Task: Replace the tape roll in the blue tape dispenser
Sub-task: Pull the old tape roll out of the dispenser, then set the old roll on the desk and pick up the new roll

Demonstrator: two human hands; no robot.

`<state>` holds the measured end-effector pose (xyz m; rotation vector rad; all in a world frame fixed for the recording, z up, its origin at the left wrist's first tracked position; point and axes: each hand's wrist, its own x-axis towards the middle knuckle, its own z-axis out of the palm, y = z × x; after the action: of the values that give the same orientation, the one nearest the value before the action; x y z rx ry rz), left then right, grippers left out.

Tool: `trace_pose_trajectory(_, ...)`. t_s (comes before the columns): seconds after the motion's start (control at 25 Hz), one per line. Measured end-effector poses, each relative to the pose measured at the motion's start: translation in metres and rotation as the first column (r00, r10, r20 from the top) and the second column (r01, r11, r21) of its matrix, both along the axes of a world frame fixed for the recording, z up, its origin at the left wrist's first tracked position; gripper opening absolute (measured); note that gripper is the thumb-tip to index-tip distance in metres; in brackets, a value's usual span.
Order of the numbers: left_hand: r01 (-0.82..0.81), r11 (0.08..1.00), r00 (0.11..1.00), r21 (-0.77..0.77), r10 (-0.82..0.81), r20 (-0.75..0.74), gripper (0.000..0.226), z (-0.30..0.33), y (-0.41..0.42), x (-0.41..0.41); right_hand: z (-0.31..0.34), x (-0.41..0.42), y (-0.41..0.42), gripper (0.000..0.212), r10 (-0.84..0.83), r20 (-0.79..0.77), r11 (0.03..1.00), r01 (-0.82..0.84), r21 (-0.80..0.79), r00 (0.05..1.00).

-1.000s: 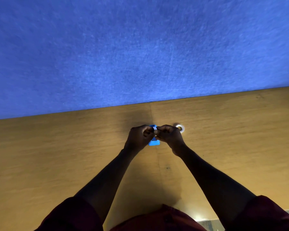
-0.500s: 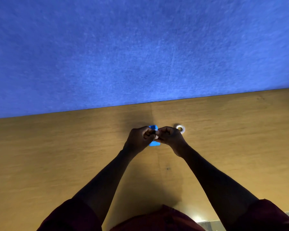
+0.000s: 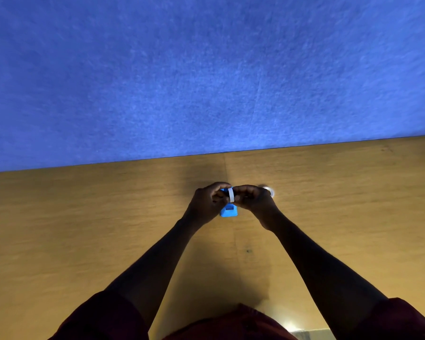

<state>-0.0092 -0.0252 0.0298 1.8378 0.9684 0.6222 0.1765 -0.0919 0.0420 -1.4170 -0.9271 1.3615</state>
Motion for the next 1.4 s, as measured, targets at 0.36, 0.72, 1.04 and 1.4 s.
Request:
trace_pose_trajectory(0.36, -0.020, 0.994, 1.000, -0.103, 0.018, -0.015, 0.036, -0.003, 0.004, 0.011, -0.006, -0.009, 0.011, 0.011, -0.013, 0.299, 1.000, 0.012, 0.006, 0.954)
trace_pose_trajectory(0.72, -0.088, 0.989, 0.992, -0.119, 0.076, -0.102, 0.035, -0.005, 0.021, 0.012, -0.011, -0.003, 0.017, 0.007, -0.082, 0.375, 0.997, 0.077, 0.029, 0.923)
trace_pose_trajectory(1.04, -0.224, 0.974, 0.921, 0.033, 0.222, -0.319, 0.035, -0.007, 0.059, 0.020, -0.021, 0.015, 0.017, 0.007, -0.180, 0.349, 0.978, 0.206, -0.038, 0.920)
trace_pose_trajectory(1.4, -0.196, 0.980, 0.871, 0.040, 0.193, -0.451, 0.030, -0.027, 0.099, 0.045, -0.043, 0.025, 0.024, 0.006, -0.197, 0.309, 0.962, 0.243, -0.121, 0.930)
